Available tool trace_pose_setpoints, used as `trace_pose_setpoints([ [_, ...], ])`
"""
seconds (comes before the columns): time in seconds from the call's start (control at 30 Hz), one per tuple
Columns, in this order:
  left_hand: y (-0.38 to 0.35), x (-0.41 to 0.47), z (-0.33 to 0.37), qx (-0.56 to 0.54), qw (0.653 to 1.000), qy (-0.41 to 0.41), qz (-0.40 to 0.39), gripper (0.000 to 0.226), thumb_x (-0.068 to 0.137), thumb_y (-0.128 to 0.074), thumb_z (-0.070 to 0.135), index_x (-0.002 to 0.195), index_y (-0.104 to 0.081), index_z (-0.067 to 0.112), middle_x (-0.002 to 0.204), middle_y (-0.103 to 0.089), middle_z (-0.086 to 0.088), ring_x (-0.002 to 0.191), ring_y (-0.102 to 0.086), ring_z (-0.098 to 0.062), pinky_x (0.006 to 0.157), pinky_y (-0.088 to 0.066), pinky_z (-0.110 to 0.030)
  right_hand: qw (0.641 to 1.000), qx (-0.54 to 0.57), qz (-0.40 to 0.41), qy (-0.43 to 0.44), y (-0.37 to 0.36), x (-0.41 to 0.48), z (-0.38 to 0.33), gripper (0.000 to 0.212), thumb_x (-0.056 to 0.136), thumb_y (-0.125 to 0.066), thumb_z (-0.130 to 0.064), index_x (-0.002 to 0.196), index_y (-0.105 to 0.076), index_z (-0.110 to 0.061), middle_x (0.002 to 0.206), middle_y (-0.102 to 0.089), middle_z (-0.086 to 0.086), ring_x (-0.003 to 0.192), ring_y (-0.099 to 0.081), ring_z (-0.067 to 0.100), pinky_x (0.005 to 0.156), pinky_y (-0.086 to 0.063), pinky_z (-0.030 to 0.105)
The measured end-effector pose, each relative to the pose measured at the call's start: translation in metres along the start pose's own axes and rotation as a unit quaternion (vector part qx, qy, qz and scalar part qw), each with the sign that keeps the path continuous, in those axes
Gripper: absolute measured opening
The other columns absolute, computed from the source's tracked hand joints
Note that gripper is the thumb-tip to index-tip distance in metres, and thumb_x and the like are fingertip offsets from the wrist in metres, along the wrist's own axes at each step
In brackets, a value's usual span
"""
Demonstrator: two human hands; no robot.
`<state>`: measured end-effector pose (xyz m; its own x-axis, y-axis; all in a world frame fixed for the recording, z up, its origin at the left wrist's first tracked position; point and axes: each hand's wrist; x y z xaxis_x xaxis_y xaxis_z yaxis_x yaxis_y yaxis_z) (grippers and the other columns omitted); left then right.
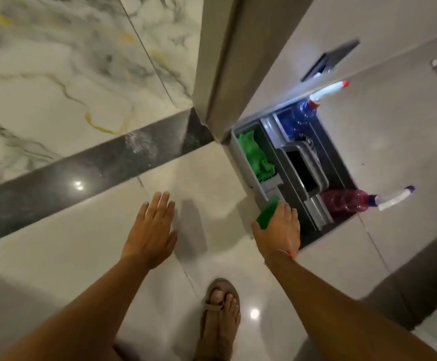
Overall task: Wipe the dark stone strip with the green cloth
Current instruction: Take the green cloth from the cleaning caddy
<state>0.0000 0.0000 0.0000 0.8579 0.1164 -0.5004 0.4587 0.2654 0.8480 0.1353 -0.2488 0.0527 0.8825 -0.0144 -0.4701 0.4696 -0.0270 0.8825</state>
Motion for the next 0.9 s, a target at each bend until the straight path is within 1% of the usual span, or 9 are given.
trace_pose_setpoints([
  [0.17,-0.054,0.064,0.026,0.034,0.995,-0.08,0.039,0.074,0.099,-0.014,0.045,0.16,-0.001,0.005,0.17,0.004,-0.019,0.157,0.006,-0.036,0.129,-0.004,-0.051,0.996,0.003,0.083,-0.035,-0.052,0.014,0.007,0.109,0.07,-0.073,-0.062,0.151,-0.02,-0.011,0.152,-0.039,0.011,0.144,-0.028,0.032,0.12,-0.013,0.051],
  [0.23,-0.071,0.079,0.031,0.042,0.994,-0.089,0.042,0.074,0.098,-0.012,0.044,0.159,0.0,0.005,0.17,0.003,-0.019,0.157,0.005,-0.036,0.129,-0.003,-0.05,0.993,-0.007,0.115,-0.028,-0.062,0.018,0.011,0.102,0.068,-0.076,-0.056,0.146,-0.028,-0.012,0.141,-0.049,0.011,0.137,-0.039,0.031,0.119,-0.016,0.051],
  [0.3,-0.081,0.093,0.033,0.039,0.993,-0.097,0.054,0.074,0.098,-0.015,0.044,0.159,-0.007,0.003,0.169,-0.004,-0.021,0.158,-0.001,-0.036,0.129,-0.005,-0.05,0.989,0.019,0.143,-0.025,-0.064,0.026,0.015,0.082,0.07,-0.079,-0.039,0.138,-0.04,-0.014,0.129,-0.059,0.01,0.126,-0.05,0.03,0.118,-0.024,0.053],
  [0.4,-0.092,0.104,0.03,0.025,0.992,-0.101,0.07,0.076,0.098,-0.023,0.047,0.159,-0.014,0.002,0.168,-0.011,-0.022,0.157,-0.007,-0.036,0.128,-0.009,-0.052,0.986,0.081,0.141,-0.033,-0.061,0.03,0.017,0.062,0.07,-0.075,-0.022,0.126,-0.051,-0.017,0.119,-0.064,0.008,0.117,-0.057,0.03,0.11,-0.036,0.052],
  [0.5,-0.1,0.106,0.025,0.02,0.991,-0.109,0.076,0.078,0.098,-0.027,0.049,0.159,-0.013,0.002,0.169,-0.011,-0.021,0.157,-0.006,-0.034,0.128,-0.008,-0.052,0.981,0.129,0.136,-0.039,-0.055,0.03,0.014,0.056,0.07,-0.065,-0.018,0.125,-0.053,-0.024,0.111,-0.067,0.005,0.108,-0.059,0.029,0.102,-0.044,0.053],
  [0.6,-0.103,0.108,0.021,0.016,0.989,-0.12,0.087,0.079,0.097,-0.032,0.05,0.159,-0.017,0.003,0.168,-0.016,-0.02,0.157,-0.009,-0.034,0.127,-0.009,-0.051,0.968,0.196,0.145,-0.058,-0.044,0.028,0.013,0.054,0.081,-0.058,-0.015,0.132,-0.051,-0.03,0.105,-0.068,0.005,0.098,-0.062,0.028,0.088,-0.051,0.047],
  [0.73,-0.104,0.108,0.013,0.015,0.986,-0.135,0.094,0.077,0.097,-0.035,0.05,0.157,-0.023,0.002,0.166,-0.021,-0.02,0.156,-0.015,-0.036,0.126,-0.013,-0.051,0.914,0.336,0.207,-0.088,-0.024,0.027,-0.011,0.059,0.083,-0.047,-0.014,0.14,-0.05,-0.029,0.099,-0.061,-0.006,0.091,-0.06,0.015,0.089,-0.054,0.048],
  [0.83,-0.105,0.099,-0.007,0.02,0.987,-0.122,0.102,0.077,0.098,-0.034,0.051,0.158,-0.022,0.003,0.167,-0.021,-0.019,0.156,-0.015,-0.035,0.126,-0.012,-0.049,0.857,0.453,0.242,-0.036,-0.014,0.024,-0.048,0.065,0.077,-0.045,-0.019,0.141,-0.047,-0.033,0.119,-0.06,-0.012,0.107,-0.059,0.006,0.097,-0.052,0.045],
  [0.9,-0.107,0.089,-0.024,0.018,0.988,-0.109,0.106,0.077,0.099,-0.035,0.051,0.157,-0.023,0.003,0.166,-0.022,-0.019,0.155,-0.017,-0.036,0.126,-0.012,-0.049,0.854,0.463,0.237,0.028,-0.017,0.027,-0.077,0.068,0.079,-0.046,-0.021,0.145,-0.039,-0.038,0.141,-0.053,-0.008,0.13,-0.049,0.011,0.105,-0.046,0.045],
])
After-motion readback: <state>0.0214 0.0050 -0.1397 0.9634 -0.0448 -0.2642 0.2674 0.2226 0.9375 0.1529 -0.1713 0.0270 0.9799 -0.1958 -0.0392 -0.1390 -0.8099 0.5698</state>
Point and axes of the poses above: each hand's wrist, its own x-axis towards the middle knuckle, its own y-axis out of the back of the hand, z = x × y
